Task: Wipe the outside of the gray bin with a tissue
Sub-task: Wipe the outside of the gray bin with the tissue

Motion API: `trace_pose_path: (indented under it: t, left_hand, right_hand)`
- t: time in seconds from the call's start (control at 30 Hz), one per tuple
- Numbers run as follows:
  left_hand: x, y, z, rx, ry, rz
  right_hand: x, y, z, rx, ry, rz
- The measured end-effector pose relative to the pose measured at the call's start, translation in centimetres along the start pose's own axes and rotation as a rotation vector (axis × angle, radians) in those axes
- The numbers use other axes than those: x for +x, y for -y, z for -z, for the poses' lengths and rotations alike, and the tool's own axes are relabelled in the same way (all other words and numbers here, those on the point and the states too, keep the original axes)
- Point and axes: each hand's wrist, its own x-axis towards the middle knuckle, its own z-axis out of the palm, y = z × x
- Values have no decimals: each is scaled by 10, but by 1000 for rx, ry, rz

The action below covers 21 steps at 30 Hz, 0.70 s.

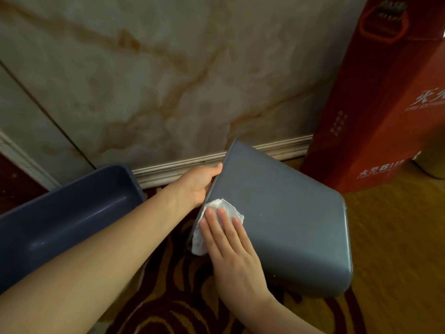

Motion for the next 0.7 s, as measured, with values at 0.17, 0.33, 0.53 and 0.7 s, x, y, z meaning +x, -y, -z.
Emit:
trace_pose_path:
  t: [0.17,0.33,0.53,0.7]
  left_hand:
    - [1,3,-2,-27,-43,27]
    - [1,4,-4,-38,-57,29]
    - [4,15,0,-57,-39,9]
    - [9,22,3,-130,-17,-28]
  right_hand:
    - [-42,-31,-5,103,-19,-213]
    - [-64,-59,2,116,-32,-542]
    - [-1,-53,8,182,23,-378]
    - [28,-43,3,152,49,-219]
